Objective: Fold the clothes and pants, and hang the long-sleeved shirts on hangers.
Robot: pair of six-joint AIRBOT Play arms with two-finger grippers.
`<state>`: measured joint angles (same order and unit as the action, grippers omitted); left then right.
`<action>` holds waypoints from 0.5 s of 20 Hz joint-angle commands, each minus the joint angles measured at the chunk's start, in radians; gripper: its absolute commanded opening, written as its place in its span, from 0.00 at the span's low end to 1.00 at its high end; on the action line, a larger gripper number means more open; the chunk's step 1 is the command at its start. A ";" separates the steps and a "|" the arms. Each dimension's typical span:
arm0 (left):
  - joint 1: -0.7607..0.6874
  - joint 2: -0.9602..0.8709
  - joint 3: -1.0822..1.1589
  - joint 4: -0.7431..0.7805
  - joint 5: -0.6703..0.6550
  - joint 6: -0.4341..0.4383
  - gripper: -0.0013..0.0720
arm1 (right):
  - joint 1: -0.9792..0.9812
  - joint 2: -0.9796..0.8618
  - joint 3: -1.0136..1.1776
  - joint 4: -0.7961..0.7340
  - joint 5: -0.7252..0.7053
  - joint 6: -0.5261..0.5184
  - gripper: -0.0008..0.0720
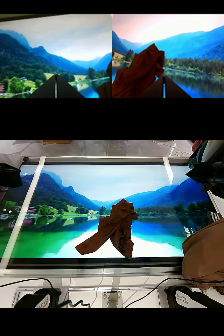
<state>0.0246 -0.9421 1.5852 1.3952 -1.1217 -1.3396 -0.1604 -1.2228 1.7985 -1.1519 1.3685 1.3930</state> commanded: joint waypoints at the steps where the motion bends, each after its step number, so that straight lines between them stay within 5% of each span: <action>1: 0.001 0.000 0.000 0.000 0.000 0.000 0.03 | 0.001 0.000 0.000 0.013 0.053 -0.003 0.03; 4: 0.001 0.000 0.000 0.000 0.000 0.000 0.03 | 0.002 0.006 -0.067 0.029 0.181 -0.048 0.03; 10: 0.001 0.000 0.000 0.000 0.011 0.000 0.03 | 0.180 0.163 -0.503 0.018 0.180 -0.190 0.03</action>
<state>0.0246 -0.9421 1.5852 1.3952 -1.1122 -1.3396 -0.0635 -1.1316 1.4769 -1.1332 1.5227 1.2850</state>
